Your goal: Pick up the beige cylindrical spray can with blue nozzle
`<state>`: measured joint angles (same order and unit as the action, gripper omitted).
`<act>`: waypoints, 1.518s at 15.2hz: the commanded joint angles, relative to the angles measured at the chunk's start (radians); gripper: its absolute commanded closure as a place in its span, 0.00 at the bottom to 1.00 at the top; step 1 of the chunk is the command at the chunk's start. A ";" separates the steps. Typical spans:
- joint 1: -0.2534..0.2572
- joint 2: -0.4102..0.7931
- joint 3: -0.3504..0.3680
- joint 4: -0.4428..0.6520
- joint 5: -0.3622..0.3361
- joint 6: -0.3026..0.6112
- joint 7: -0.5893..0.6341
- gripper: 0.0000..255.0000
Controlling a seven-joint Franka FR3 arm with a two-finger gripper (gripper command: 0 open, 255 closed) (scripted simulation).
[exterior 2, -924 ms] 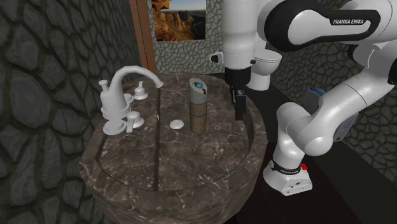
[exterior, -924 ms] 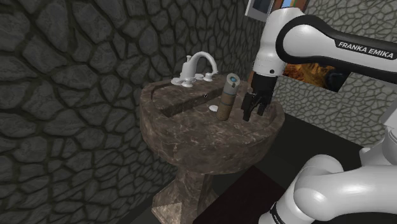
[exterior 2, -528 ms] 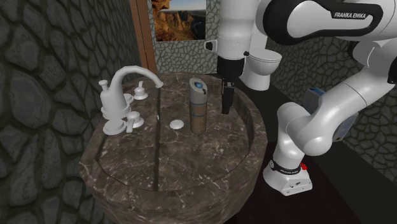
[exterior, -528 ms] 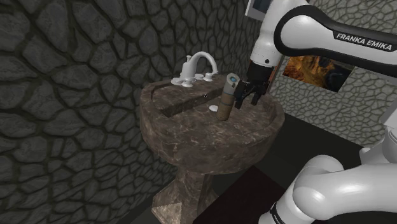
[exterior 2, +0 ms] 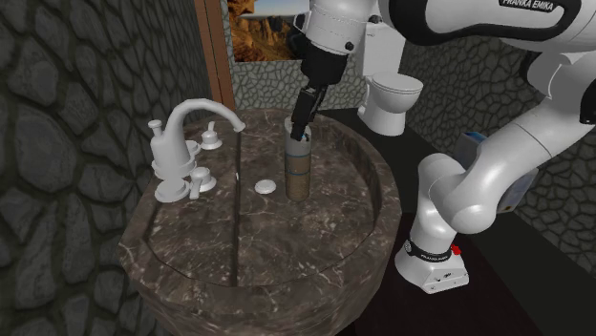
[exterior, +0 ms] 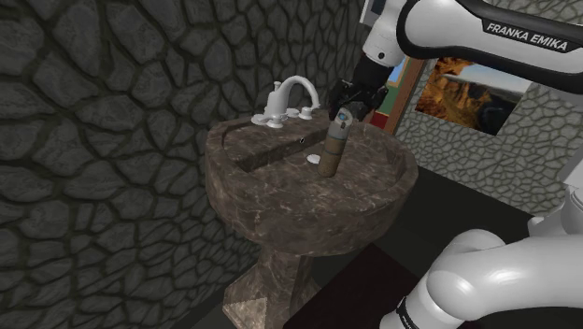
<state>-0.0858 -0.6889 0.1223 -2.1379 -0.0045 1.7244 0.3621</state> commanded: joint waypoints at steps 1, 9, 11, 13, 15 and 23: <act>-0.012 0.013 0.012 0.035 -0.008 0.019 0.029 0.00; -0.007 -0.024 0.015 -0.095 -0.004 0.111 0.034 0.00; -0.007 -0.024 0.015 -0.094 -0.004 0.111 0.035 1.00; -0.007 -0.023 0.015 -0.093 -0.004 0.111 0.035 1.00; -0.007 -0.023 0.015 -0.094 -0.004 0.111 0.035 1.00; -0.009 -0.010 0.013 -0.044 -0.006 0.075 0.032 1.00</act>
<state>-0.0941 -0.7027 0.1362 -2.1973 -0.0100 1.8103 0.3951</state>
